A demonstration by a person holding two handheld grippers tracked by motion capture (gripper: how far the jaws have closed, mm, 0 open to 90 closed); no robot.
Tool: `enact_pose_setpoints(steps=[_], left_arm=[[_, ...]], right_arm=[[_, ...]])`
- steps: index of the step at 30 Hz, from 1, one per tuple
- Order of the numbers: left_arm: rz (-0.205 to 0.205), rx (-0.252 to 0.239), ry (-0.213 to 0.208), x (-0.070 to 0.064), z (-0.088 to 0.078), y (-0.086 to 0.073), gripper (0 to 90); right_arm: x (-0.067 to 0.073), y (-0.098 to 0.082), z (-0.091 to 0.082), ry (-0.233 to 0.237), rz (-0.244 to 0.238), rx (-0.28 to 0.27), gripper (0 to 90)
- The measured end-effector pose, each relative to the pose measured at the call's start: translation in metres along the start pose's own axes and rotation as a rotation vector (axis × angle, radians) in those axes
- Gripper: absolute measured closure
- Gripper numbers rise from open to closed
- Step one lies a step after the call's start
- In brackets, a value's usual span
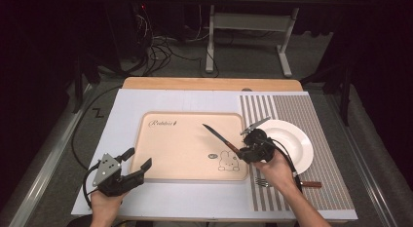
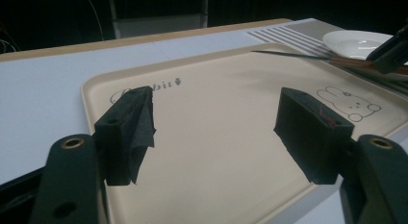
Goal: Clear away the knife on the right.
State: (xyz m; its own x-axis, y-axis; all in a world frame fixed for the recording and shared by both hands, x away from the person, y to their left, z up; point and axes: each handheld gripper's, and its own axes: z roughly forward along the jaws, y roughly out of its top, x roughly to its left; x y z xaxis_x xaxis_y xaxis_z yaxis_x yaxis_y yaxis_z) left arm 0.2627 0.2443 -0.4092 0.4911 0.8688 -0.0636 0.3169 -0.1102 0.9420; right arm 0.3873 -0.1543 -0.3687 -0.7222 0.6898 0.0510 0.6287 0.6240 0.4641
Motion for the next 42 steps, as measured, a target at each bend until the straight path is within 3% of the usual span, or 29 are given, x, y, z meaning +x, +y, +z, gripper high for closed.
enact_pose_setpoints(steps=[11, 13, 20, 21, 24, 32, 36, 37, 42], left_arm=[[0.012, -0.002, 0.002, -0.001, -0.001, 0.001, 30.4], [0.012, -0.001, -0.001, -0.001, -0.001, 0.001, 30.4], [-0.029, -0.011, -0.015, 0.002, -0.002, 0.001, 30.5], [-0.004, -0.008, -0.003, 0.001, -0.003, 0.002, 30.5], [0.006, -0.008, -0.007, 0.000, -0.002, 0.002, 30.5], [-0.012, -0.003, -0.023, 0.000, -0.001, 0.001, 30.6], [-0.025, -0.013, -0.029, 0.000, -0.002, 0.001, 31.1], [-0.019, -0.012, -0.021, 0.000, -0.002, 0.002, 31.4], [-0.017, -0.006, -0.029, -0.001, -0.001, 0.001, 31.5]], right_arm=[[0.002, 0.004, 0.014, -0.001, 0.007, 0.030, 77.8], [0.001, 0.003, 0.019, 0.019, 0.021, 0.028, 77.7], [0.003, -0.002, 0.032, 0.002, 0.032, 0.049, 77.6], [0.004, -0.004, 0.032, -0.005, 0.012, 0.059, 77.6], [0.006, -0.007, 0.033, -0.021, -0.006, 0.075, 77.5], [0.010, -0.014, 0.035, -0.021, -0.023, 0.072, 76.4], [0.012, -0.014, 0.035, -0.017, -0.017, 0.073, 65.3], [0.013, -0.015, 0.036, -0.020, -0.047, 0.068, 62.6], [0.014, -0.013, 0.034, -0.032, -0.054, 0.053, 56.4]])
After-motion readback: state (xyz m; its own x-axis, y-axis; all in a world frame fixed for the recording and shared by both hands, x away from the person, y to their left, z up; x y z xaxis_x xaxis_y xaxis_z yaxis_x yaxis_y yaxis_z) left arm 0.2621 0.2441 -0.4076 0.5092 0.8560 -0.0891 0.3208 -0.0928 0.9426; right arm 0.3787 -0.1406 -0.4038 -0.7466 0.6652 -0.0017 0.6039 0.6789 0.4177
